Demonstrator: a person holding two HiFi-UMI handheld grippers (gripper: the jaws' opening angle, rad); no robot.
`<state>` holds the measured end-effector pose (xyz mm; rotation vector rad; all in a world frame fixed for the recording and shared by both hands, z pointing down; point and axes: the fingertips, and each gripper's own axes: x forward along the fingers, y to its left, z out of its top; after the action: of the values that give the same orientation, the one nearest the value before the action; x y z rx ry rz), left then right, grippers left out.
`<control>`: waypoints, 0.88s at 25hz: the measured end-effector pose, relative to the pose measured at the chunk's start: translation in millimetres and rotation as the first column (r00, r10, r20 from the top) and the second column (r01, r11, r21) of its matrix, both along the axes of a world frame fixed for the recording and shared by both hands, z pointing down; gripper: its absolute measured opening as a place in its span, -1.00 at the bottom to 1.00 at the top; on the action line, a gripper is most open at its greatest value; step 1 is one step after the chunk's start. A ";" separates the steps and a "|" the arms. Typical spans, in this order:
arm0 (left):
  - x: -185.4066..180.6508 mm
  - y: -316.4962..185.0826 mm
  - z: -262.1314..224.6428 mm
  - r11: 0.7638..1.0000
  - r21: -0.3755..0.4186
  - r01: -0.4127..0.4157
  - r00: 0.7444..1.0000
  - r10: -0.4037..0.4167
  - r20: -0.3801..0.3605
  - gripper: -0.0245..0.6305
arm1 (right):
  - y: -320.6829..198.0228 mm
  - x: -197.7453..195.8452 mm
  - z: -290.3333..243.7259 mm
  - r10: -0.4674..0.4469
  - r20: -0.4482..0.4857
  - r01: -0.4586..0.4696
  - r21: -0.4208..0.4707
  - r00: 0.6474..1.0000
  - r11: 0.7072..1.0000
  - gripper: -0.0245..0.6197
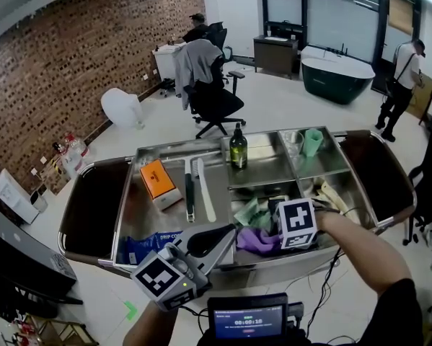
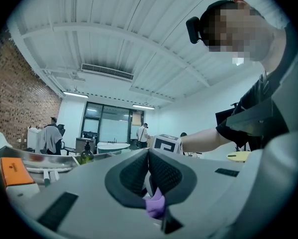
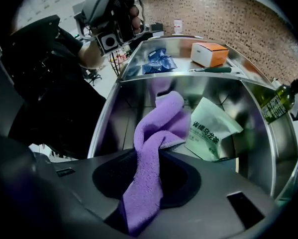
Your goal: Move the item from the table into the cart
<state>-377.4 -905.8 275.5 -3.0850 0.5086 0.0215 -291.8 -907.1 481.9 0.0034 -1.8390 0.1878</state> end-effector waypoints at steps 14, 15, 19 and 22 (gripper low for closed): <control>-8.2 -0.6 0.0 1.000 -0.007 0.016 1.000 -0.016 -0.020 -0.93 | -7.8 -16.9 13.3 -0.011 0.031 0.011 0.021 0.999 1.000 -0.48; -8.6 -1.0 -0.6 1.000 -0.005 0.018 1.000 -0.018 -0.019 -0.93 | -9.1 -14.3 11.0 0.000 0.029 -0.001 0.031 1.000 1.000 -0.31; -7.7 -0.5 -3.5 1.000 -0.001 0.019 1.000 -0.019 -0.025 -0.93 | -11.5 -5.8 -13.6 0.050 0.086 -0.056 0.074 0.995 0.996 -0.20; -6.2 3.2 -5.3 1.000 0.005 0.012 1.000 -0.012 -0.027 -0.93 | -12.4 0.2 -42.9 0.085 0.189 -0.110 0.124 0.978 0.986 -0.20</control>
<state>-383.5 -902.6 270.2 -3.0806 0.5275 0.0634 -291.7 -919.5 439.0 0.1761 -2.0339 0.1366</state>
